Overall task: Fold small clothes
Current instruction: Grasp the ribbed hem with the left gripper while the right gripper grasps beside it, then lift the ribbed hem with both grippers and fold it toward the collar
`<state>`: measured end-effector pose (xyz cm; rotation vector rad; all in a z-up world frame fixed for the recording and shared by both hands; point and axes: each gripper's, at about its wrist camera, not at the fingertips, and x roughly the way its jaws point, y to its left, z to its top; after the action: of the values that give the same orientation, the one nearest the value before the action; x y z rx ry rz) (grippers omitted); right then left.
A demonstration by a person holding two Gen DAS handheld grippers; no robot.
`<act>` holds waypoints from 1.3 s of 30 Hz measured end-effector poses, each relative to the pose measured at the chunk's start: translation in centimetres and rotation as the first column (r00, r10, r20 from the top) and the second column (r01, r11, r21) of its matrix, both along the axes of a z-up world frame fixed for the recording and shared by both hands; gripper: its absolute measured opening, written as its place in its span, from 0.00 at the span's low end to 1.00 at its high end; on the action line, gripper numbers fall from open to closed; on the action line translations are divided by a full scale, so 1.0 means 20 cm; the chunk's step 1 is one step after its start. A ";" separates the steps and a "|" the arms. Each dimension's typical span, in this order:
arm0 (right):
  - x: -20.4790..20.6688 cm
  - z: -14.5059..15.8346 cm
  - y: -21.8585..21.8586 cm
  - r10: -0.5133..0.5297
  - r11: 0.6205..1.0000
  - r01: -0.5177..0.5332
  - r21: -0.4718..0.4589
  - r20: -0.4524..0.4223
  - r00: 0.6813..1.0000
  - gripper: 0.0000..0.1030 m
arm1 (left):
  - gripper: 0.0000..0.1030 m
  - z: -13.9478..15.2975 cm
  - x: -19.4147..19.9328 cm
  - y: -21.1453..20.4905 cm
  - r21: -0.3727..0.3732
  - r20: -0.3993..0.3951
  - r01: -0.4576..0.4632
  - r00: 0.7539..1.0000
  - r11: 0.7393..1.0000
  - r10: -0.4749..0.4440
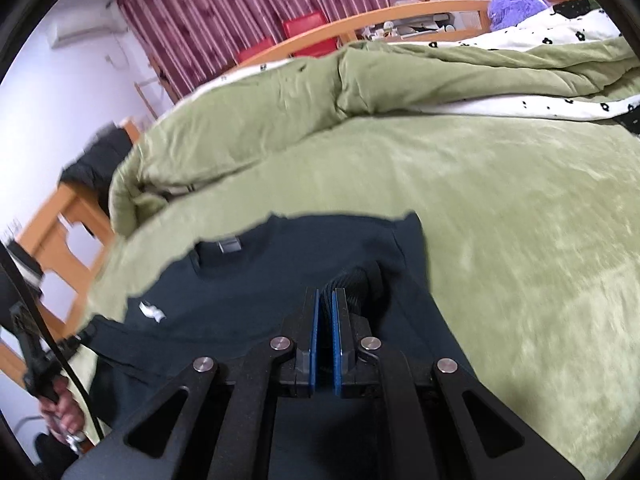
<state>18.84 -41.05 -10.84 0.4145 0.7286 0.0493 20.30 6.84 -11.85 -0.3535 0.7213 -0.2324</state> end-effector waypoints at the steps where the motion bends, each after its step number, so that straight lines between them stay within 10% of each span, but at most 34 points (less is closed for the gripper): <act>1: 0.02 0.01 0.00 -0.003 1.000 0.003 0.001 0.003 1.000 0.05 | 0.08 0.00 0.03 -0.01 0.000 -0.003 -0.001 1.000 1.000 0.001; 13: 0.19 0.00 -0.08 -0.074 0.995 0.074 0.063 0.004 0.997 0.09 | 0.31 -0.01 0.16 -0.04 0.002 -0.043 -0.022 0.999 1.000 0.022; 20: -0.02 0.00 0.02 0.032 0.995 -0.036 -0.097 -0.040 0.999 0.11 | 0.42 -0.03 -0.02 0.00 0.030 -0.040 0.002 0.999 1.000 -0.001; 39: -0.32 -0.27 0.07 0.101 0.978 -0.133 -0.159 -0.194 0.976 0.11 | 0.43 -0.22 -0.29 -0.10 0.135 -0.120 0.105 0.989 0.985 -0.089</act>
<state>12.45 -39.68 -16.22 0.2122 0.9329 0.0596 14.47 4.89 -16.20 -0.1978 0.8637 -0.2533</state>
